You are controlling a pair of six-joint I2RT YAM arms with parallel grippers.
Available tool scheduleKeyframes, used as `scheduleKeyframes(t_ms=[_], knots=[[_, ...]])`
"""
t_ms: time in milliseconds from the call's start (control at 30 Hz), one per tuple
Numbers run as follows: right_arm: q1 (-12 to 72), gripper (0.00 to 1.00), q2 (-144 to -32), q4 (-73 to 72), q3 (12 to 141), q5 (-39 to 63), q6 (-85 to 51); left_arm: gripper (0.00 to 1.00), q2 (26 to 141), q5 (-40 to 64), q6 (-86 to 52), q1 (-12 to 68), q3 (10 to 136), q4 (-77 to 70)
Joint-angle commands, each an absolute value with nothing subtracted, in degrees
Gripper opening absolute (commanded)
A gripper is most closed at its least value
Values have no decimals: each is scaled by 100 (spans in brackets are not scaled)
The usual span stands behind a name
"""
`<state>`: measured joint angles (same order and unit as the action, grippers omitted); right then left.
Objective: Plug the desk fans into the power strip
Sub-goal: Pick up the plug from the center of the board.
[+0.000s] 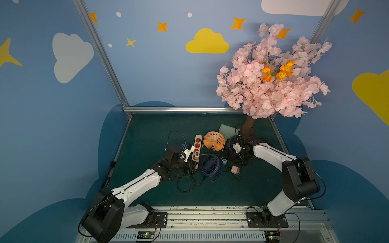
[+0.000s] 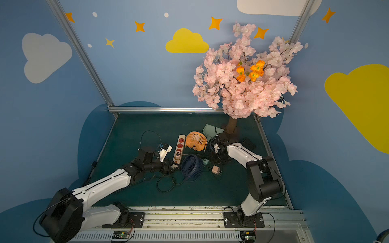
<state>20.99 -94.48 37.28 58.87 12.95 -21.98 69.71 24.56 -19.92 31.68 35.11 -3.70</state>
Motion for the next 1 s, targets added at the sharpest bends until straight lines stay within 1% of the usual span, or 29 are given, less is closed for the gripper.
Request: scheduleKeyframes(t_ms=[0, 167, 367, 533, 667, 833, 967], knots=[[2127, 54, -9395, 3880, 5685, 1357, -2149, 77, 7021, 2367, -2014, 3190, 3536, -412], [2554, 55, -9094, 4244, 5447, 1187, -2261, 77, 7083, 2364, -2036, 3191, 3475, -512], [3159, 54, -9088, 4597, 5407, 967, -2479, 77, 7173, 2416, -2038, 3191, 3472, -584], [3423, 60, -9005, 5041, 5417, 788, -2410, 77, 7162, 2353, -2042, 3194, 3448, -598], [3853, 61, -8968, 5404, 5474, 391, -2483, 77, 7149, 2336, -2063, 3192, 3407, -632], [4138, 61, -9029, 5259, 5442, -29, -2621, 77, 7113, 2266, -2070, 3189, 3366, -651], [4183, 60, -9302, 4919, 5564, -106, -2653, 77, 7091, 2293, -2072, 3197, 3373, -650]])
